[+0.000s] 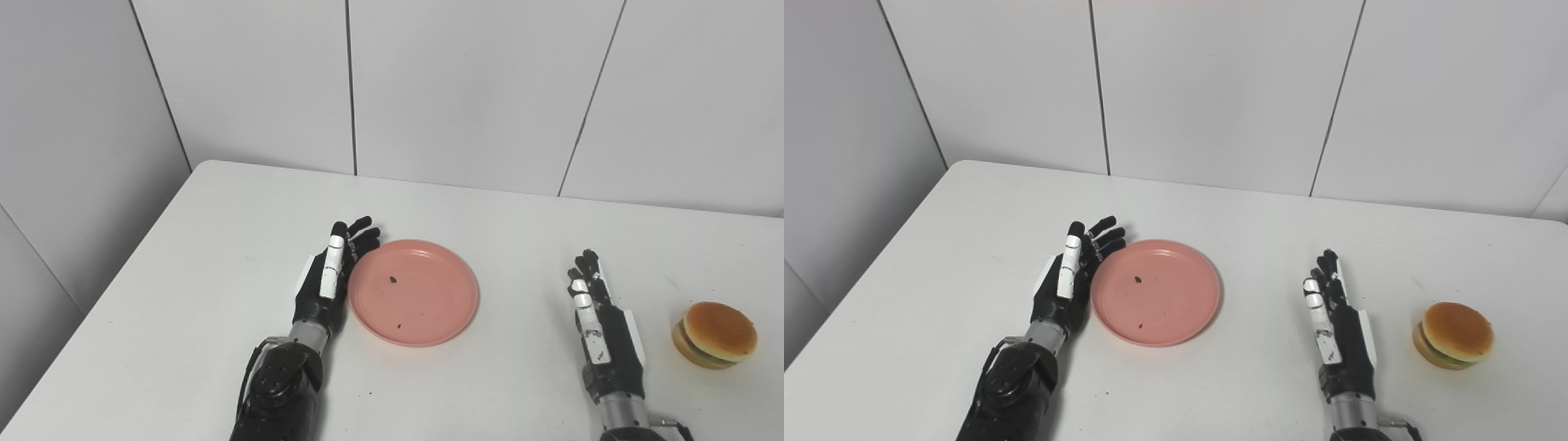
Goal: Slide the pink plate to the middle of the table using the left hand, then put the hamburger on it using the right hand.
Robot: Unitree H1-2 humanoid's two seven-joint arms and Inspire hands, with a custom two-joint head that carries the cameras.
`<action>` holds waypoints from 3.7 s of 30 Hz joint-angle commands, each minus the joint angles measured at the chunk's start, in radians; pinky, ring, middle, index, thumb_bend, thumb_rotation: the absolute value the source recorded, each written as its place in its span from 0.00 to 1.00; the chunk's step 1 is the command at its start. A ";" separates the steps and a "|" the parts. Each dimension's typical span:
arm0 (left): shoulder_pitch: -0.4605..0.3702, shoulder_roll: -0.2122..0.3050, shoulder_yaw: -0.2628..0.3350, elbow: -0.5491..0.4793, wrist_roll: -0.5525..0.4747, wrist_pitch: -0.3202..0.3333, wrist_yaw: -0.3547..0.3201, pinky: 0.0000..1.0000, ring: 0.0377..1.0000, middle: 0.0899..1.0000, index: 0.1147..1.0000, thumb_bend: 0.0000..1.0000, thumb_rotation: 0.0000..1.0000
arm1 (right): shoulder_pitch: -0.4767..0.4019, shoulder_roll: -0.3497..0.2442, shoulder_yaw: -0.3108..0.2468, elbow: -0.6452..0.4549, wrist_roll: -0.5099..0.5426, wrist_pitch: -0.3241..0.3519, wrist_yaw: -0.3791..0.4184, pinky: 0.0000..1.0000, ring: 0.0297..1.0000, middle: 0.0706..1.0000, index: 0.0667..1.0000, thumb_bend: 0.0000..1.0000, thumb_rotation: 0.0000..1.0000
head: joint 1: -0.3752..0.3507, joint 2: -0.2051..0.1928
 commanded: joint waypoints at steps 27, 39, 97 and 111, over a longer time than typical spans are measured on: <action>0.132 -0.067 -0.144 0.010 0.097 -0.074 -0.048 0.91 0.88 0.86 0.86 0.65 1.00 | 0.021 0.060 0.041 0.056 -0.014 -0.064 -0.017 0.99 0.98 0.98 0.99 0.60 0.79 | -0.145 0.001; 0.128 -0.052 -0.133 0.021 0.105 -0.089 -0.050 0.96 0.92 0.89 0.90 0.65 1.00 | 0.005 0.049 0.057 0.041 -0.124 -0.089 -0.076 0.97 0.97 0.97 0.98 0.59 0.83 | -0.195 -0.006; 0.087 0.032 -0.055 0.098 -0.013 -0.121 -0.173 1.00 0.98 0.96 0.95 0.64 1.00 | -0.114 -0.516 -0.022 -0.456 -0.778 0.541 0.238 0.80 0.90 0.92 0.92 0.96 0.51 | -0.454 0.008; 0.074 0.039 -0.030 0.123 -0.064 -0.130 -0.208 1.00 0.99 0.98 0.96 0.61 1.00 | -0.154 -0.476 -0.049 -0.382 -0.872 0.569 0.436 0.76 0.89 0.93 0.93 0.98 0.30 | -0.480 0.015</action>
